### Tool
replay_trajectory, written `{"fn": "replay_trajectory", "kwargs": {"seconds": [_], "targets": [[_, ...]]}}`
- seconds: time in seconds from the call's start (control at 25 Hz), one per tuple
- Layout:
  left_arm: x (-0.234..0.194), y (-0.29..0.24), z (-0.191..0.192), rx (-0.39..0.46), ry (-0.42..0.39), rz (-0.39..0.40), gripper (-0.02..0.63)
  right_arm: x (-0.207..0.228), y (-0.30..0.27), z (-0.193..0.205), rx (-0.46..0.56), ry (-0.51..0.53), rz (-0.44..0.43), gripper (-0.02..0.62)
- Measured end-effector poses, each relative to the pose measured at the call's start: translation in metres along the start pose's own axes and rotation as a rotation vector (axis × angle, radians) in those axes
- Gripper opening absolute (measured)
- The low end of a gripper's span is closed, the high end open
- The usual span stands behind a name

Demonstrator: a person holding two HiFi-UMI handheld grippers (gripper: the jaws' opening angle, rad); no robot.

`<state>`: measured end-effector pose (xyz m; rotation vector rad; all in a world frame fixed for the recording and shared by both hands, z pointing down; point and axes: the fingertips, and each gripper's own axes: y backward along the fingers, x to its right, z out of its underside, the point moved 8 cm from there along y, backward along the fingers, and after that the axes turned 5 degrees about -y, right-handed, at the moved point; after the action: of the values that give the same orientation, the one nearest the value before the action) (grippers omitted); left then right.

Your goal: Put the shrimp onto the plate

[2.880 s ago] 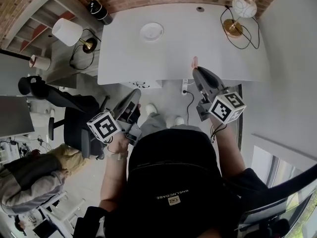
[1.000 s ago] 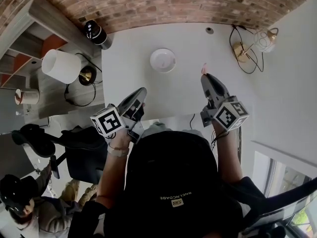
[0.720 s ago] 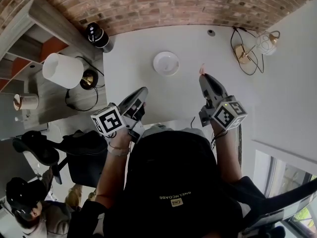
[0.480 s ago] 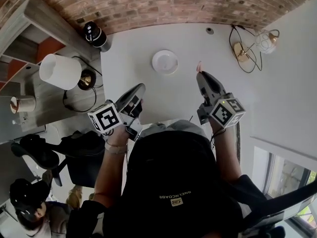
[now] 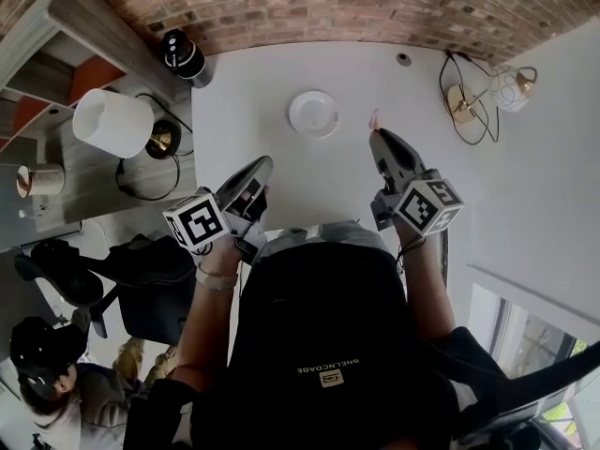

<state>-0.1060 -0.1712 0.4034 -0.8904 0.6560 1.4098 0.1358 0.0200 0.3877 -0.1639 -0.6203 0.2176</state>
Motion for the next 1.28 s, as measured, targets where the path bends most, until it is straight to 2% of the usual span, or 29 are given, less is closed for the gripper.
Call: {"fn": "replay_trajectory", "kwargs": {"seconds": [0.24,0.64,0.92,1.16,1.28], "targets": [[0.006,-0.004,0.004,0.052,0.031,-0.048,0.005,0.010,-0.015,-0.010,-0.058,0.055,-0.050,0.041],[0.019,-0.015,0.008,0.130,0.024,-0.110,0.003,0.034,-0.044,-0.018,-0.126,0.047,-0.123,0.041],[0.025,-0.010,0.008,0.163,0.003,-0.189,0.005,0.051,-0.073,-0.018,-0.188,0.010,-0.153,0.041],[0.028,0.002,0.013,0.232,0.026,-0.243,0.004,0.057,-0.108,-0.013,-0.267,0.074,-0.208,0.041],[0.028,0.008,0.016,0.263,0.029,-0.266,0.004,0.060,-0.124,-0.007,-0.309,0.063,-0.222,0.041]]}}
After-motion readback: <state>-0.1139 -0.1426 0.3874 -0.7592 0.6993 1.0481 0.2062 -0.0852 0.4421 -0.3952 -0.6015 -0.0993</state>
